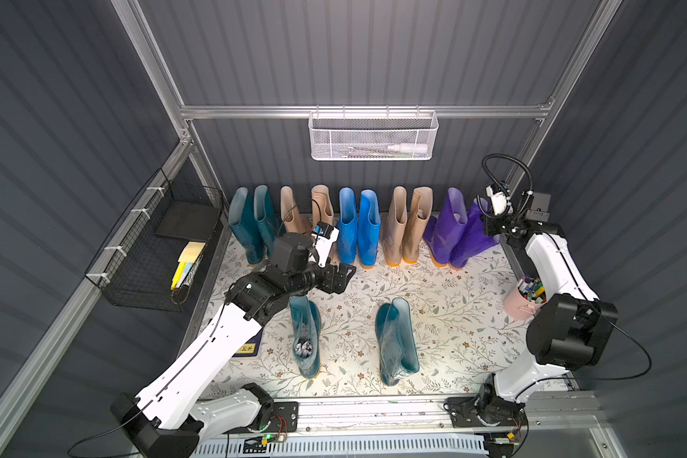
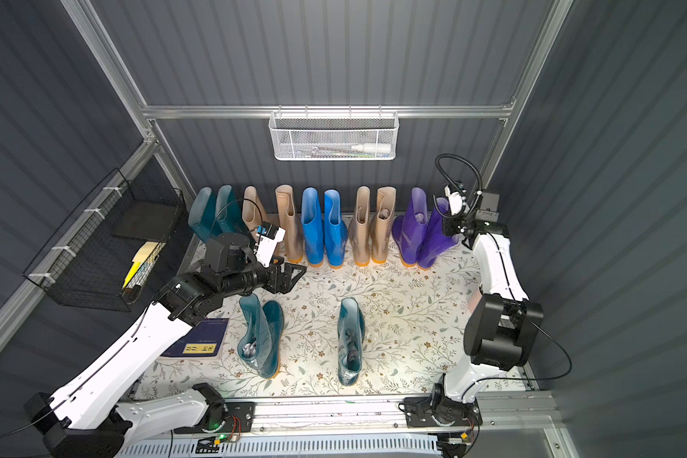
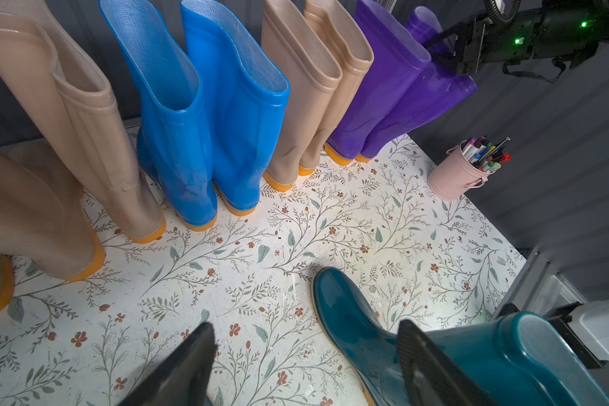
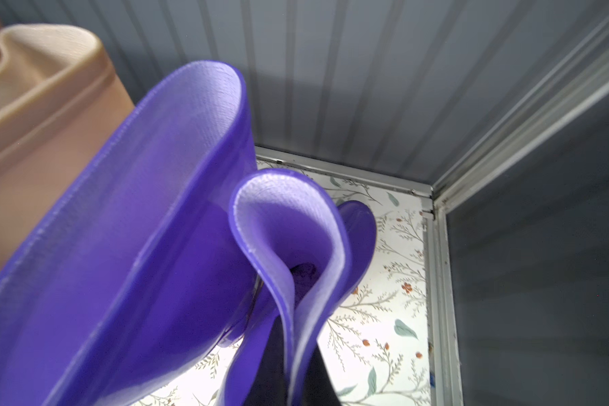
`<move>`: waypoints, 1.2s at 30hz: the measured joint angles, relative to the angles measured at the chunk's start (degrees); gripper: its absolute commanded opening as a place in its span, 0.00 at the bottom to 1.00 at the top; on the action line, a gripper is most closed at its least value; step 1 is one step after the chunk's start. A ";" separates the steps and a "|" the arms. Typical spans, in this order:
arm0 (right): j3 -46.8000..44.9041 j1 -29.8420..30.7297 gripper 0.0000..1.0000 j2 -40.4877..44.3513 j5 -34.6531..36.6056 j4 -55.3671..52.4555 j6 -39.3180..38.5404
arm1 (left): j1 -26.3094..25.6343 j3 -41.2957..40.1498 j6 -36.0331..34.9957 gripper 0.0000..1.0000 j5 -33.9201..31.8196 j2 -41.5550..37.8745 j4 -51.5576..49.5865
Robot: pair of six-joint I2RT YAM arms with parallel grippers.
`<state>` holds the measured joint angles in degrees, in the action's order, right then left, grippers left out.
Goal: Match and arrange rain boots in pairs
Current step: Pair a pair of rain boots at the corner of the board.
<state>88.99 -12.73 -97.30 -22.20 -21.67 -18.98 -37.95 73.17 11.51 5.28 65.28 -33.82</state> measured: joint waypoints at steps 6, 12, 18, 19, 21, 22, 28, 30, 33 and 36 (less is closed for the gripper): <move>1.22 0.00 0.04 -2.01 -3.28 0.98 -0.42 | 0.00 0.37 0.00 0.83 -0.57 0.31 -0.02; 1.27 0.02 0.19 -2.19 -3.78 1.90 0.98 | 0.00 0.39 0.00 0.83 -0.87 0.57 0.00; 2.49 0.02 0.34 -2.25 -3.80 5.03 3.63 | 0.00 0.39 0.00 0.83 -0.87 1.18 0.00; 2.60 0.02 0.35 -2.25 -3.65 5.31 4.02 | 0.00 0.39 0.00 0.83 -0.87 1.18 0.00; 2.62 0.02 0.36 -2.25 -3.28 5.49 4.76 | 0.00 0.39 0.02 0.83 -0.87 1.18 0.00; 2.62 0.02 0.38 -2.25 -3.04 5.49 5.05 | 0.00 0.39 0.00 0.83 -0.87 1.18 0.00; 2.56 0.02 0.55 -2.21 -0.66 5.62 7.58 | 0.00 0.39 0.00 0.83 -1.09 1.18 0.00; 2.23 0.02 0.64 -1.88 -0.04 5.75 8.83 | 0.00 0.39 0.02 0.83 -1.11 1.18 0.00; 0.96 0.02 0.70 -0.55 0.92 5.77 11.08 | 0.00 0.39 0.02 0.83 -1.25 1.18 0.00; -0.28 0.02 0.73 1.16 1.64 5.79 12.94 | 0.00 0.39 0.02 0.83 -1.25 1.18 0.02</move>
<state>88.71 -12.71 -96.14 -20.56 -15.88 -6.04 -37.95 73.56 11.53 4.03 66.46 -33.80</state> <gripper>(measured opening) 0.721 0.832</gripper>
